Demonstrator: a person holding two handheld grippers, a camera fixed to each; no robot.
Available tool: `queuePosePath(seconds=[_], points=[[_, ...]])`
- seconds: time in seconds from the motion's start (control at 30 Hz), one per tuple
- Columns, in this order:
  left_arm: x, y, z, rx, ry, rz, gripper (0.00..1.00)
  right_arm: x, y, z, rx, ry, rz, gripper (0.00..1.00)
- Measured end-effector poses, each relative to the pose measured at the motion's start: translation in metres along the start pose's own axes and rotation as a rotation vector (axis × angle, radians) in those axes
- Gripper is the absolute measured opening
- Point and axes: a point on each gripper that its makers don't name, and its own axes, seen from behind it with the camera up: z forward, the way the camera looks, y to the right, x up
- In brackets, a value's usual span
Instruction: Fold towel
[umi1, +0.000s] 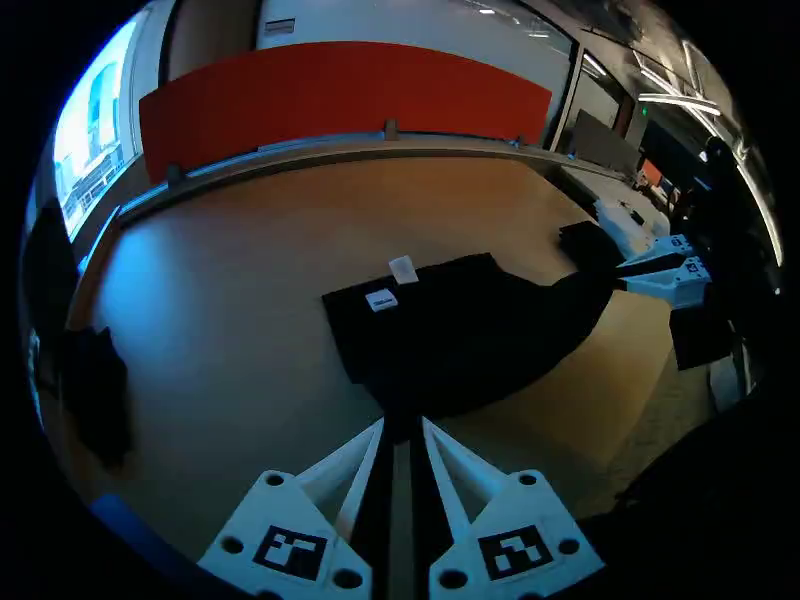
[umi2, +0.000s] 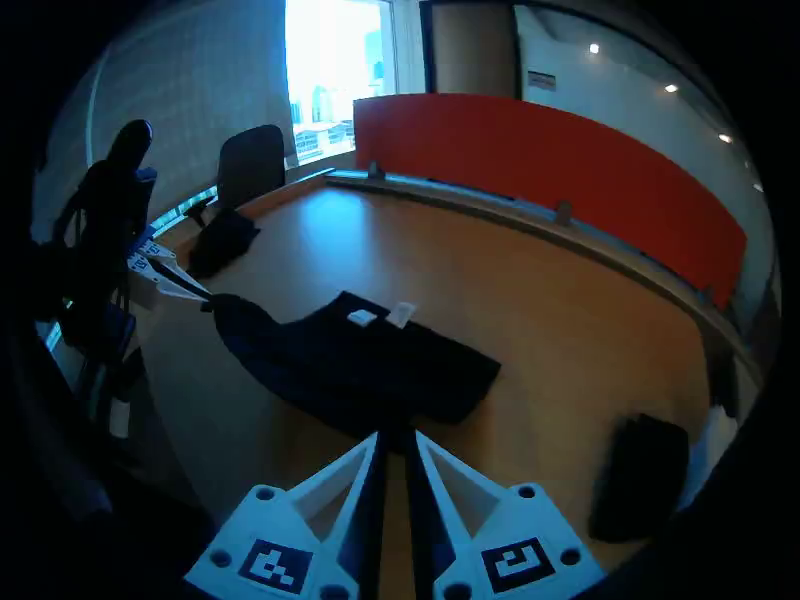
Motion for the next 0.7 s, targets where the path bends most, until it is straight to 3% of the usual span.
queuePosePath(seconds=[0.37, 0.7], points=[[0.005, 0.000, 0.004, 0.003, 0.012, -0.012, 0.10, 0.000, 0.001, 0.000, -0.001, -0.007, -0.002, 0.12], [0.024, -0.011, 0.028, 0.015, 0.034, -0.007, 0.10, 0.002, 0.020, 0.021, -0.027, -0.026, 0.019, 0.12]])
